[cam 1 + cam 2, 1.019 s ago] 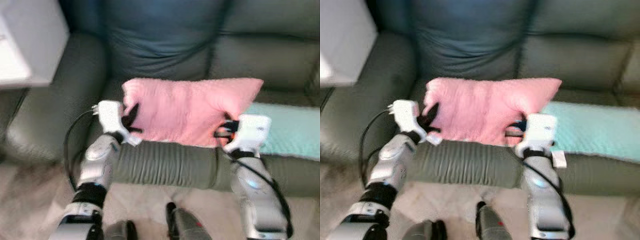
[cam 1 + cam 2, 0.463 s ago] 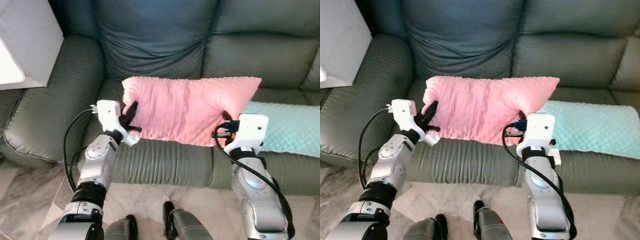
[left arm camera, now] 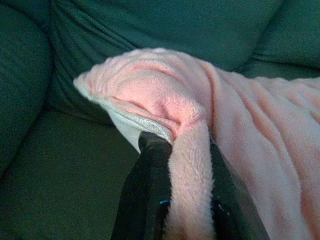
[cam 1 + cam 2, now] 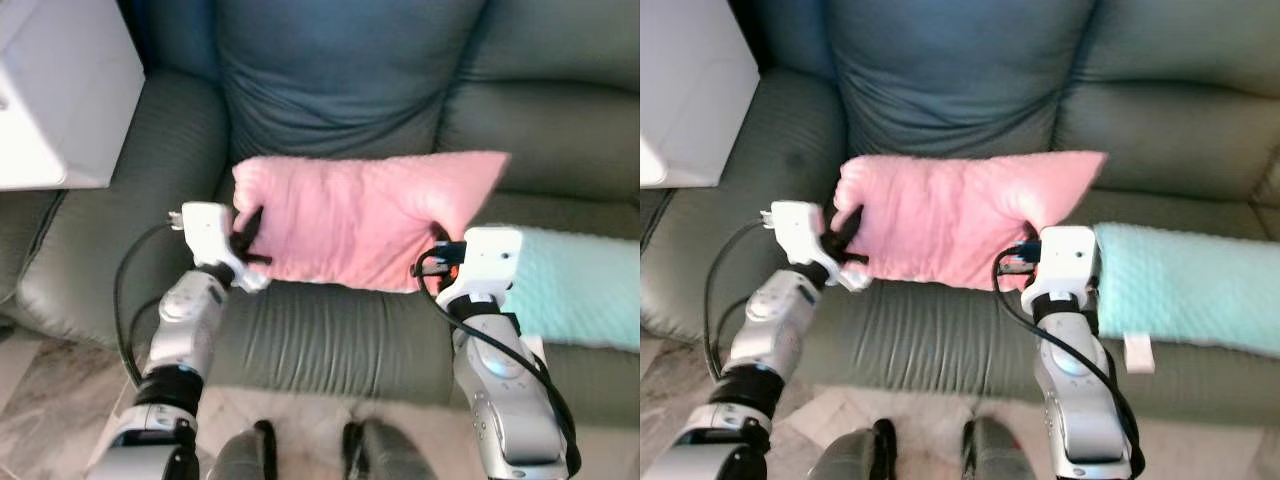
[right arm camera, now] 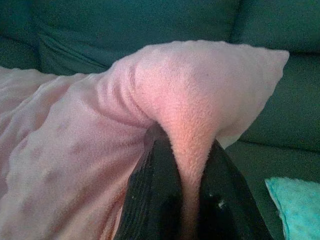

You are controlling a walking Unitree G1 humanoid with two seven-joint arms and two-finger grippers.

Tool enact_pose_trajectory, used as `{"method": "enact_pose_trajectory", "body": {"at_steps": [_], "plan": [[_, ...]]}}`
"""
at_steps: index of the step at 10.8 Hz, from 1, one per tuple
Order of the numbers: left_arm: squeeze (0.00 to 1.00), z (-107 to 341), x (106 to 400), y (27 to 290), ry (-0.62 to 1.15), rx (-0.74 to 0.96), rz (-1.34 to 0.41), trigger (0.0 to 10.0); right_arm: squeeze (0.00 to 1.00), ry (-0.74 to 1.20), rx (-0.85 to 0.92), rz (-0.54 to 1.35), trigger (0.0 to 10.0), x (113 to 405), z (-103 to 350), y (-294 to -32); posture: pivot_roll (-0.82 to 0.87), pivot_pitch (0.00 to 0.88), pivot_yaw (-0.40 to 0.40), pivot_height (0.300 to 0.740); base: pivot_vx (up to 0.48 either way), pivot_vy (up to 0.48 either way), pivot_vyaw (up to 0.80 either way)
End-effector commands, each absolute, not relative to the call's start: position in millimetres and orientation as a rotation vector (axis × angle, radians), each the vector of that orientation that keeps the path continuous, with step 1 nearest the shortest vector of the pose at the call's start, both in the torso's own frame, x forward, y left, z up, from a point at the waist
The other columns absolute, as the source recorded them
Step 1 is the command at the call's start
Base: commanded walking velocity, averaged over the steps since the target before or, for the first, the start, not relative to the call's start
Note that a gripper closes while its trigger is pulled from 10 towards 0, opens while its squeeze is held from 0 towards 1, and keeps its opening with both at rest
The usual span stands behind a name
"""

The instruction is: Move the pillow to the sofa

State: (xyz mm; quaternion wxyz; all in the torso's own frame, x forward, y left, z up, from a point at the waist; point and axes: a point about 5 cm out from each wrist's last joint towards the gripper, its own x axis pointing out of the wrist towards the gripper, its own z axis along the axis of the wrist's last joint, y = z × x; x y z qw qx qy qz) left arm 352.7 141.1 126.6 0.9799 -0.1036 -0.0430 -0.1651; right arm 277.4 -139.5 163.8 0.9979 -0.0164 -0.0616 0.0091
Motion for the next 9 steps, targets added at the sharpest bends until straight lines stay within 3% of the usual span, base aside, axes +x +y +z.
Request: {"method": "enact_pose_trajectory", "body": {"at_steps": [1, 6, 9], "plan": [[0.0, 121.1, 350.4, 131.7, -0.067, -0.225, -0.346, 10.0, 0.0, -0.123, -0.041, -0.007, 10.0, 275.0, 163.8, -147.9, -0.17, 0.295, -0.016, 0.74, 0.0, 0.0, 0.0], [0.0, 118.6, 349.4, 130.7, -0.054, -0.227, -0.347, 10.0, 0.0, -0.119, -0.04, 0.001, 10.0, 274.9, 162.9, -147.0, -0.17, 0.292, -0.016, 0.74, 0.0, 0.0, 0.0], [0.0, 114.8, 354.2, 142.3, -0.041, -0.131, -0.272, 10.0, 0.0, -0.103, 0.02, 0.024, 10.0, 279.3, 159.4, -145.5, -0.16, 0.294, -0.015, 0.74, 0.0, 0.0, 0.0]]}}
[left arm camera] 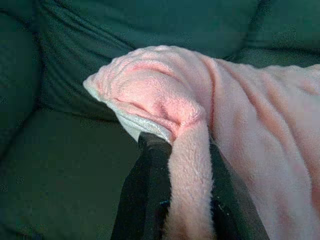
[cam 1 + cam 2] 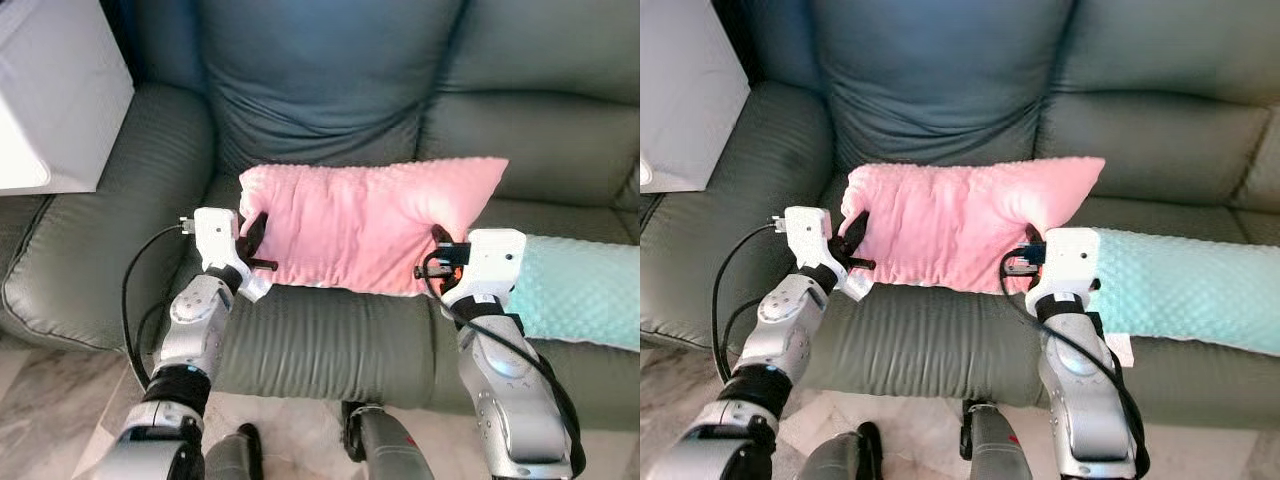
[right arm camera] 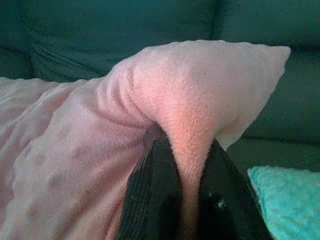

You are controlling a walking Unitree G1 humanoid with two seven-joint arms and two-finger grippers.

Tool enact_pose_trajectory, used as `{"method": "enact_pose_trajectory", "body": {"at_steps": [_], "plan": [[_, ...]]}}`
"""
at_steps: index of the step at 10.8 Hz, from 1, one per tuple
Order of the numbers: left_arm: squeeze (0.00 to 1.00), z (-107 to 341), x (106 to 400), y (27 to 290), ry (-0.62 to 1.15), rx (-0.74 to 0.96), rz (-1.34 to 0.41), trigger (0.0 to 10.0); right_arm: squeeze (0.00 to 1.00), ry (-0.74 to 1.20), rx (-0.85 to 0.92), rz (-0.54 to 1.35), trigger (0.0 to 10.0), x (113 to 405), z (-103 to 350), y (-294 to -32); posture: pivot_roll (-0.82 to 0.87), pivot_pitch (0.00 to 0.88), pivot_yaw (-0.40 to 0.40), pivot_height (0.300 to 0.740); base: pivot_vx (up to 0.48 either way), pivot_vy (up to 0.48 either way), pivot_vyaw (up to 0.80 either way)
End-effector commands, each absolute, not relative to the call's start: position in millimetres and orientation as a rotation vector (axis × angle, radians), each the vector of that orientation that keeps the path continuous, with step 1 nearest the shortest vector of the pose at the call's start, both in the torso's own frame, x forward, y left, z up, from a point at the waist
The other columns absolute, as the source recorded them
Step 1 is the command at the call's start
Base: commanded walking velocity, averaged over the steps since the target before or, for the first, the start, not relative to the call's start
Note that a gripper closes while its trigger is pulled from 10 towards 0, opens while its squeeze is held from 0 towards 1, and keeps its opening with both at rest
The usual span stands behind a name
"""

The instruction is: Move the pillow to the sofa

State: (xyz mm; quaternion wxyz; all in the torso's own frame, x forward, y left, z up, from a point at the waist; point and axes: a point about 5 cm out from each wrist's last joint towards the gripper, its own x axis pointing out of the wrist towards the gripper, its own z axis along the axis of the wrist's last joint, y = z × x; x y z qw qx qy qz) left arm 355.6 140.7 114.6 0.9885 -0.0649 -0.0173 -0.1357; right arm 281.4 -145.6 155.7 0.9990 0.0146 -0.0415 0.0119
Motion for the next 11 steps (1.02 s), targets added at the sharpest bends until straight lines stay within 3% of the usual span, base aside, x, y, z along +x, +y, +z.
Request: {"method": "enact_pose_trajectory", "body": {"at_steps": [1, 6, 8, 11], "plan": [[0.0, 106.0, 355.2, 149.7, -0.001, -0.086, -0.236, 10.0, 0.0, -0.056, 0.075, 0.007, 10.0, 284.7, 150.0, -151.0, -0.16, 0.299, -0.014, 0.74, 0.0, 0.0, 0.0], [0.0, 85.4, 357.7, 167.4, 0.136, 0.046, -0.126, 10.0, 0.0, 0.099, 0.132, 0.033, 10.0, 297.8, 110.8, -166.9, -0.15, 0.387, -0.009, 0.74, 0.0, 0.0, 0.0], [0.0, 84.8, 359.2, 165.4, 0.149, 0.046, -0.116, 10.0, 0.0, 0.134, 0.141, 0.018, 10.0, 291.8, 101.5, -178.4, -0.16, 0.435, -0.012, 0.74, 0.0, 0.0, 0.0], [0.0, 86.5, 362.1, 163.9, 0.154, 0.104, -0.091, 10.0, 0.0, 0.156, 0.194, 0.079, 10.0, 287.1, 91.0, -175.4, -0.17, 0.463, -0.023, 0.74, 0.0, 0.0, 0.0]]}}
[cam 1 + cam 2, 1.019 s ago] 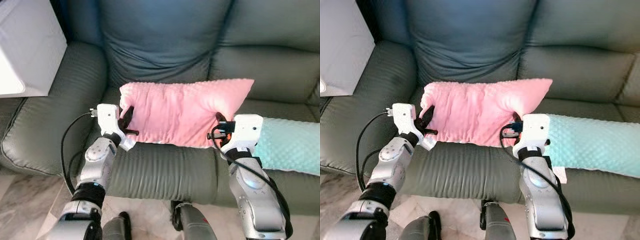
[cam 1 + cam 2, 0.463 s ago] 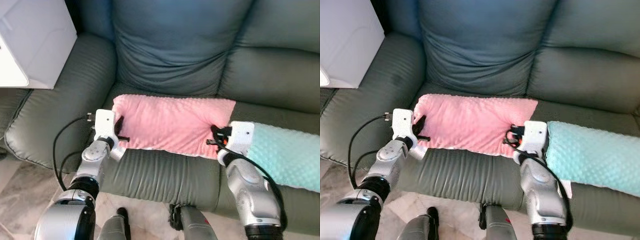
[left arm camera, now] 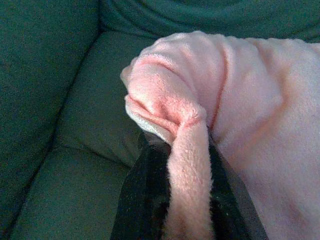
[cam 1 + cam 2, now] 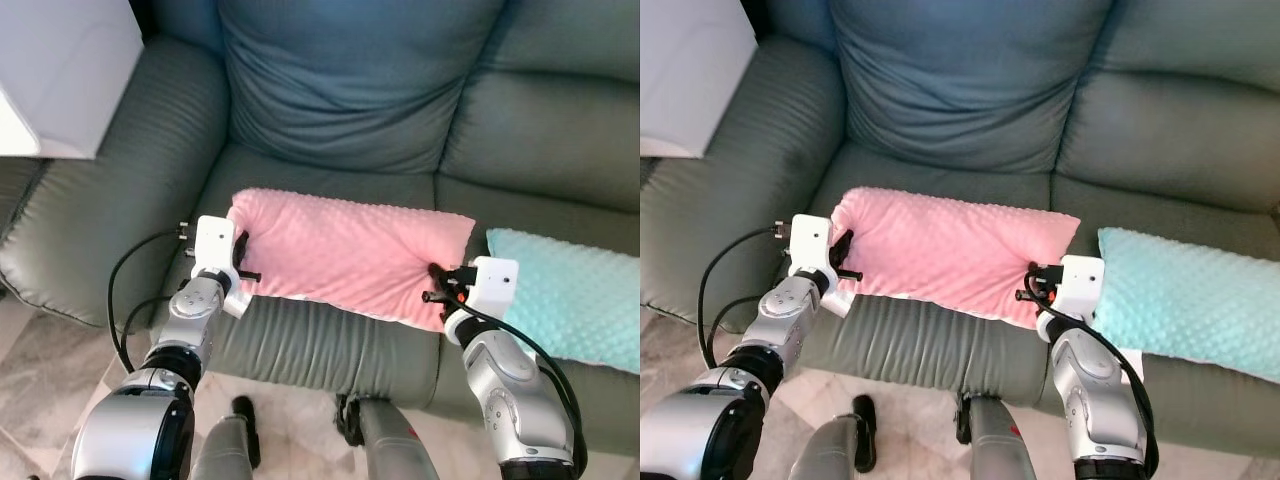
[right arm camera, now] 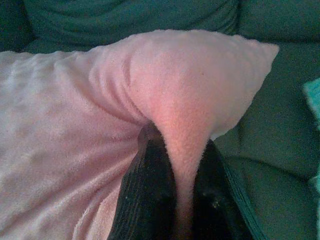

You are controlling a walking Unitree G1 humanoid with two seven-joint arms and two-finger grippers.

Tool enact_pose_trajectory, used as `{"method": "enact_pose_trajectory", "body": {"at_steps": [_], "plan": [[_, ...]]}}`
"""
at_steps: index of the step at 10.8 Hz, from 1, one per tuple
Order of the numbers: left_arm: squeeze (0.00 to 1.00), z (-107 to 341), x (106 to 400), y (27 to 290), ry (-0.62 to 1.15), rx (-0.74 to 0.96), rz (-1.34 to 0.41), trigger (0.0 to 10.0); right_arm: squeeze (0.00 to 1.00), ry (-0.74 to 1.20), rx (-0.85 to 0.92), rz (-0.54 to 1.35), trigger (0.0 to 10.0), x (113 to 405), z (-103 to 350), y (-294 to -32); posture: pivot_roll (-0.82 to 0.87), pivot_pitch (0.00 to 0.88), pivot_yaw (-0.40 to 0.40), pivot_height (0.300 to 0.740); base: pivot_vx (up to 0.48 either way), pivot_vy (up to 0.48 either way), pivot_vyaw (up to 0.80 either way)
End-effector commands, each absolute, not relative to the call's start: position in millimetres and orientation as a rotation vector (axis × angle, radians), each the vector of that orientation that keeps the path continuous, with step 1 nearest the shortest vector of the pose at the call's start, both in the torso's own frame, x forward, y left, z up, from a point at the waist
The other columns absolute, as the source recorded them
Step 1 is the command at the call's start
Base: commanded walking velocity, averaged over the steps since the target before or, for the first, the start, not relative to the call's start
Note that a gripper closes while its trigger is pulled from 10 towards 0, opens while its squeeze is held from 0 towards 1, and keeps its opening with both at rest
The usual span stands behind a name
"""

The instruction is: Move the pillow to the sofa

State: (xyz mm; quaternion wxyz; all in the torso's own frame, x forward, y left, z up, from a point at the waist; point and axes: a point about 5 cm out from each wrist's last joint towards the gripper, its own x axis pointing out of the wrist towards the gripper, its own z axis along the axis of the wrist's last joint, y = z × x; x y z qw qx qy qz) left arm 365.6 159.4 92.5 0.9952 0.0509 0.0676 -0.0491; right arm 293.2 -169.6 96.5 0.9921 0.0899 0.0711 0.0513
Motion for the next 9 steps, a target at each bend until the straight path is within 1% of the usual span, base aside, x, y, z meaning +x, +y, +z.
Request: {"method": "enact_pose_trajectory", "body": {"at_steps": [1, 2, 4, 5, 6, 7, 9], "plan": [[0.0, 87.7, 363.2, 165.5, 0.155, 0.141, -0.059, 10.0, 0.0, 0.17, 0.186, 0.098, 10.0, 289.6, 86.3, -172.5, -0.17, 0.463, -0.023, 0.74, 0.0, 0.0, 0.0], [0.0, 89.2, 365.3, 167.5, 0.169, 0.124, -0.02, 10.0, 0.0, 0.198, 0.174, 0.119, 10.0, 298.9, 79.1, -167.9, -0.18, 0.471, -0.023, 0.74, 0.0, 0.0, 0.0], [0.0, 94.5, 368.3, 178.5, 0.168, 0.098, 0.03, 10.0, 0.0, 0.181, 0.157, 0.19, 10.0, 320.6, 83.6, -150.7, -0.17, 0.481, -0.024, 0.74, 0.0, 0.0, 0.0], [0.0, 97.2, 368.2, 190.4, 0.16, 0.183, 0.111, 10.0, 0.0, 0.147, 0.148, 0.218, 10.0, 329.0, 88.9, -144.0, -0.17, 0.486, -0.026, 0.74, 0.0, 0.0, 0.0], [0.0, 96.1, 365.9, 202.8, 0.172, 0.166, 0.202, 10.0, 0.0, 0.11, 0.129, 0.232, 10.0, 335.7, 93.2, -139.7, -0.17, 0.495, -0.027, 0.74, 0.0, 0.0, 0.0], [0.0, 95.1, 364.7, 206.6, 0.178, 0.161, 0.237, 10.0, 0.0, 0.088, 0.109, 0.237, 10.0, 338.7, 94.4, -137.5, -0.16, 0.506, -0.029, 0.74, 0.0, 0.0, 0.0], [0.0, 90.3, 363.5, 198.8, 0.19, 0.144, 0.217, 10.0, 0.0, 0.06, 0.067, 0.217, 10.0, 340.7, 91.6, -140.0, -0.16, 0.515, -0.032, 0.74, 0.0, 0.0, 0.0]]}}
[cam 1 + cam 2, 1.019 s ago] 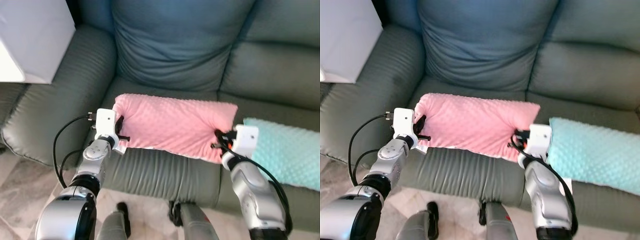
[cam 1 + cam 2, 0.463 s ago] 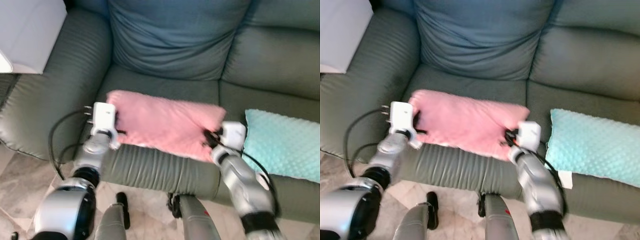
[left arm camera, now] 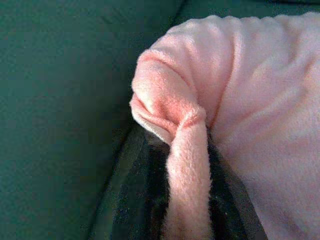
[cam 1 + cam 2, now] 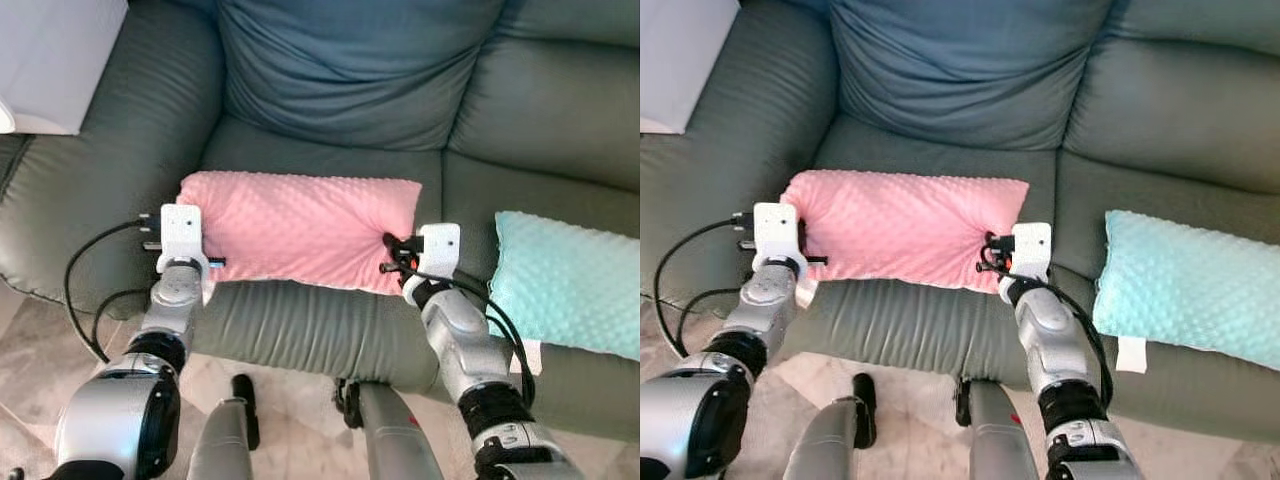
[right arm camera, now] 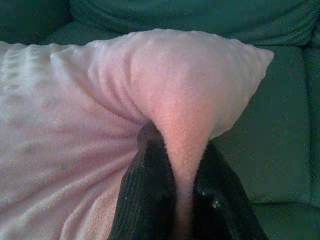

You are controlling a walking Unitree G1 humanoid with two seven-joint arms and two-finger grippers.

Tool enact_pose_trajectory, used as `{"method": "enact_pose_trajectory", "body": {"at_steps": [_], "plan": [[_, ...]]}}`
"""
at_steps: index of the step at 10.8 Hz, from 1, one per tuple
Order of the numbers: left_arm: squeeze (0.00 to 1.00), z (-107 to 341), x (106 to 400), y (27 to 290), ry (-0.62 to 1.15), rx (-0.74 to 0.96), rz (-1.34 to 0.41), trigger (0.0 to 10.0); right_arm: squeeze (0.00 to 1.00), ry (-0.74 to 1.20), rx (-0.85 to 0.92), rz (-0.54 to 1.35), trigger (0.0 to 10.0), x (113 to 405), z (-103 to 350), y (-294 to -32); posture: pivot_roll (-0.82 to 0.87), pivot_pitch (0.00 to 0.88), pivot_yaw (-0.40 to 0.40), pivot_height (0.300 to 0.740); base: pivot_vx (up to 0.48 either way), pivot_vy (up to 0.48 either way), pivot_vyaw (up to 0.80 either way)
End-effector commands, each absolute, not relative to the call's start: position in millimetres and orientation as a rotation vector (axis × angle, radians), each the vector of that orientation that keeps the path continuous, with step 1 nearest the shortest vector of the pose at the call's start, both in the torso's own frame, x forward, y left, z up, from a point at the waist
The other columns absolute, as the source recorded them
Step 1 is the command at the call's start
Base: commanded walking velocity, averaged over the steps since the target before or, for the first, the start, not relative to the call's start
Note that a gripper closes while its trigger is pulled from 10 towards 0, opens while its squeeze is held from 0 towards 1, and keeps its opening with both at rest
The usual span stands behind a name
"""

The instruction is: Move the pillow to the sofa

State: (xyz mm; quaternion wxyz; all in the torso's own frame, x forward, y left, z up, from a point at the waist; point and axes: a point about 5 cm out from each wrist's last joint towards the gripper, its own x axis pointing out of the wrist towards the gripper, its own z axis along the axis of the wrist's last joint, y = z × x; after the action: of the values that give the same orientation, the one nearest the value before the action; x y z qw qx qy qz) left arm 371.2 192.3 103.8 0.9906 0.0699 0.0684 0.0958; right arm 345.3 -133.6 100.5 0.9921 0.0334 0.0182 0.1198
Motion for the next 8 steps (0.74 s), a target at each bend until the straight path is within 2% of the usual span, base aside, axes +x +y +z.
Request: {"method": "enact_pose_trajectory", "body": {"at_steps": [1, 6, 7, 8], "plan": [[0.0, 88.8, 363.1, 196.3, 0.193, 0.127, 0.205, 10.0, 0.0, 0.053, 0.044, 0.205, 10.0, 339.3, 90.0, -141.4, -0.17, 0.519, -0.033, 0.74, 0.0, 0.0, 0.0], [0.0, 93.1, 369.1, 170.6, 0.183, 0.093, 0.14, 10.0, 0.0, 0.059, 0.018, 0.114, 10.0, 327.6, 74.5, -158.4, -0.18, 0.515, -0.028, 0.74, 0.0, 0.0, 0.0], [0.33, 93.3, 369.7, 169.4, 0.188, 0.072, 0.133, 10.0, 0.78, 0.049, 0.045, 0.122, 10.0, 326.6, 74.5, -156.4, -0.18, 0.515, -0.027, 0.74, 0.0, 0.0, 0.0], [1.0, 93.6, 370.2, 168.2, 0.189, 0.043, 0.118, 10.0, 1.0, 0.042, 0.038, 0.13, 10.0, 326.1, 74.7, -153.4, -0.18, 0.514, -0.025, 0.74, 0.0, 0.0, 0.0]]}}
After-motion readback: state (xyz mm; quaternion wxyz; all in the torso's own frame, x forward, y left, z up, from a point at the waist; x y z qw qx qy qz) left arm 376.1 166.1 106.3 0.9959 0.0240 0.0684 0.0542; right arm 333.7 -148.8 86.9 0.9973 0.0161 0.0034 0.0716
